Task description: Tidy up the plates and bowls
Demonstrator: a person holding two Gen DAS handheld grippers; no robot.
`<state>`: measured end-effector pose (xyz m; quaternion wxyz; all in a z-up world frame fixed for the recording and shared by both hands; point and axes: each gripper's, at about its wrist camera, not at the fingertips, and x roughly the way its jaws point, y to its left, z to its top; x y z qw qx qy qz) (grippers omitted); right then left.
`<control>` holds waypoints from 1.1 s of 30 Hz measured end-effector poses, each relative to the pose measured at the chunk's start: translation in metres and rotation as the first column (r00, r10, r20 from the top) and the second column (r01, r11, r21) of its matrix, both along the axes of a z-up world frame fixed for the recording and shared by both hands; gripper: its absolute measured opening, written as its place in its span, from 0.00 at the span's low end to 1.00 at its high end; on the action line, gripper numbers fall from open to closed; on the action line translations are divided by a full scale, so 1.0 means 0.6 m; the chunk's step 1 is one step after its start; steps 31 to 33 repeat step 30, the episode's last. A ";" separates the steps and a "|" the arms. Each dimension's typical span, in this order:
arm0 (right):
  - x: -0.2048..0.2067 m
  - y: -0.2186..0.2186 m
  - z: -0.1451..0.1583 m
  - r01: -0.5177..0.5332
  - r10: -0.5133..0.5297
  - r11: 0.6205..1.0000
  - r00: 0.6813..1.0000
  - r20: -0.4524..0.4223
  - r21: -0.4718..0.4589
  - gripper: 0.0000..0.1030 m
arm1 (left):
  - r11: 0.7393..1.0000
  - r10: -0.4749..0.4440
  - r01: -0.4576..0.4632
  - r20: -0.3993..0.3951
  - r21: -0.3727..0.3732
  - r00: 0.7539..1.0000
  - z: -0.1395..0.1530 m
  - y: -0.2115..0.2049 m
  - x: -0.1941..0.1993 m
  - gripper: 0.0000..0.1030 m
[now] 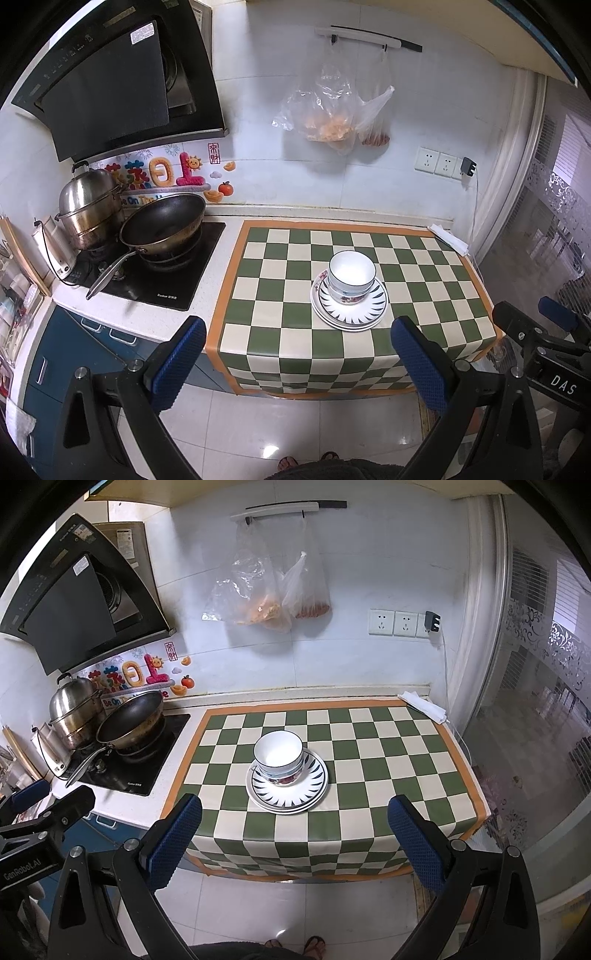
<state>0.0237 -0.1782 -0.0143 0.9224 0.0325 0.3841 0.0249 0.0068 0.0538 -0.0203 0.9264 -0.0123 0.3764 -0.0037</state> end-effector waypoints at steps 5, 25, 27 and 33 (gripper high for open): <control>0.000 0.000 0.000 0.001 -0.001 1.000 1.000 0.000 -0.002 1.00 | 1.000 0.001 -0.001 -0.002 -0.001 1.000 -0.001 -0.002 -0.003 1.00; -0.001 0.006 -0.005 0.000 0.000 1.000 1.000 -0.012 0.004 1.00 | 1.000 -0.005 0.005 -0.008 -0.005 1.000 -0.006 0.008 0.002 1.00; 0.000 0.010 -0.007 -0.002 0.002 1.000 1.000 -0.015 0.004 1.00 | 1.000 -0.002 0.002 -0.001 -0.002 1.000 -0.007 0.010 0.000 1.00; -0.001 0.015 -0.007 -0.001 0.001 1.000 1.000 -0.013 0.004 1.00 | 1.000 -0.002 0.002 0.007 -0.009 1.000 -0.007 0.014 -0.001 1.00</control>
